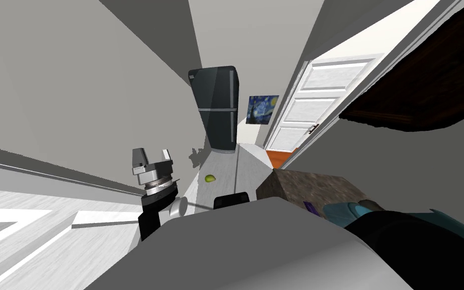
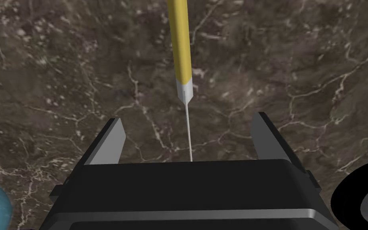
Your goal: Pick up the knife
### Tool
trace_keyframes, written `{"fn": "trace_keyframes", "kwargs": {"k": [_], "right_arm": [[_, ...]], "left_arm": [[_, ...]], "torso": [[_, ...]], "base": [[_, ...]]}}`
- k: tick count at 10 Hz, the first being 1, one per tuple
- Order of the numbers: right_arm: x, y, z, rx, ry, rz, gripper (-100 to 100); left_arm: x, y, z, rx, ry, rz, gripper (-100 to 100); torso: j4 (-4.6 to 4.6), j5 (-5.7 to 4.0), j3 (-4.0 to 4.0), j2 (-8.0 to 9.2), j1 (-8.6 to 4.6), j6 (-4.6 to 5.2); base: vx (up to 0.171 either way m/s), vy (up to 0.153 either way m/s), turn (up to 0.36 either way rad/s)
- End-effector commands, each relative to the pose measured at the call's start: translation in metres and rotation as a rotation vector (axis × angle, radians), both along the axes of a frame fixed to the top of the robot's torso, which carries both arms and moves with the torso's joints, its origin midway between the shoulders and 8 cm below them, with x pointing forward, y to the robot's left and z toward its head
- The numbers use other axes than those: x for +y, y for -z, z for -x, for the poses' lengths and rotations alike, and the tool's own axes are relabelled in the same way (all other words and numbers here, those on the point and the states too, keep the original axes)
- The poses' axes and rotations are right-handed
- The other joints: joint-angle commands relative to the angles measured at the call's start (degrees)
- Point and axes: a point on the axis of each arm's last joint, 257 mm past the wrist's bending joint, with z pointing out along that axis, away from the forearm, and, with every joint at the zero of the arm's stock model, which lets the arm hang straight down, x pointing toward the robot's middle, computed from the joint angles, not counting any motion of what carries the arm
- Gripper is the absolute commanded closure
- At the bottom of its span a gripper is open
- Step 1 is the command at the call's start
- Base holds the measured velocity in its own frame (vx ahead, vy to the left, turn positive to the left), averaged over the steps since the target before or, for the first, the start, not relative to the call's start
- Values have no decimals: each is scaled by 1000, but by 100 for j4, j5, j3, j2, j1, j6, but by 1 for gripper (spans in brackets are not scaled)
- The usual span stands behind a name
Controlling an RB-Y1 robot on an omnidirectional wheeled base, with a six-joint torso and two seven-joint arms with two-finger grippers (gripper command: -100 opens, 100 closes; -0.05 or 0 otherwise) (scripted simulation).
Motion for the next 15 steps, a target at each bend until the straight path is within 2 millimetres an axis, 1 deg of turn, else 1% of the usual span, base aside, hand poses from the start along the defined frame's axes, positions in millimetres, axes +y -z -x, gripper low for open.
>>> {"fn": "trace_keyframes", "kwargs": {"k": [1,2,4,6,7,9,11,13,14,15], "right_arm": [[8,5,8,7,49,-10,-100],[9,8,3,-6,60,-15,-100],[13,13,-4,-20,112,-32,-100],[23,13,5,13,139,-68,-100],[14,6,6,32,178,-40,-100],[26,17,-4,6,234,-75,-100],[29,23,-13,-7,277,-93,-100],[39,22,-4,34,271,-128,-100],[21,12,-7,52,304,-86,-100],[23,15,-10,54,321,-93,-100]], "left_arm": [[0,0,0,0,0,0,0],[0,0,0,0,0,0,0],[0,0,0,0,0,0,0],[0,0,0,0,0,0,0],[0,0,0,0,0,0,0],[0,0,0,0,0,0,0],[0,0,0,0,0,0,0],[0,0,0,0,0,0,0],[0,0,0,0,0,0,0],[0,0,0,0,0,0,0]], "torso": [[0,0,0,0,0,0],[4,0,3,-1,20,5],[0,-1,-6,-16,10,3],[-5,-1,-19,-38,6,3],[-6,-1,-20,-40,7,3],[-1,2,-8,-19,19,3],[-3,0,-13,-27,10,4],[-5,-1,-19,-37,7,3],[-6,-4,-19,-38,8,8],[-5,-2,-15,-31,17,4]], "base": [[-105,44,101],[-92,12,-50],[-20,3,-13],[0,0,0],[-74,47,109],[-52,23,27],[-14,3,-8],[0,0,0],[-31,33,103],[-87,43,62]]}}
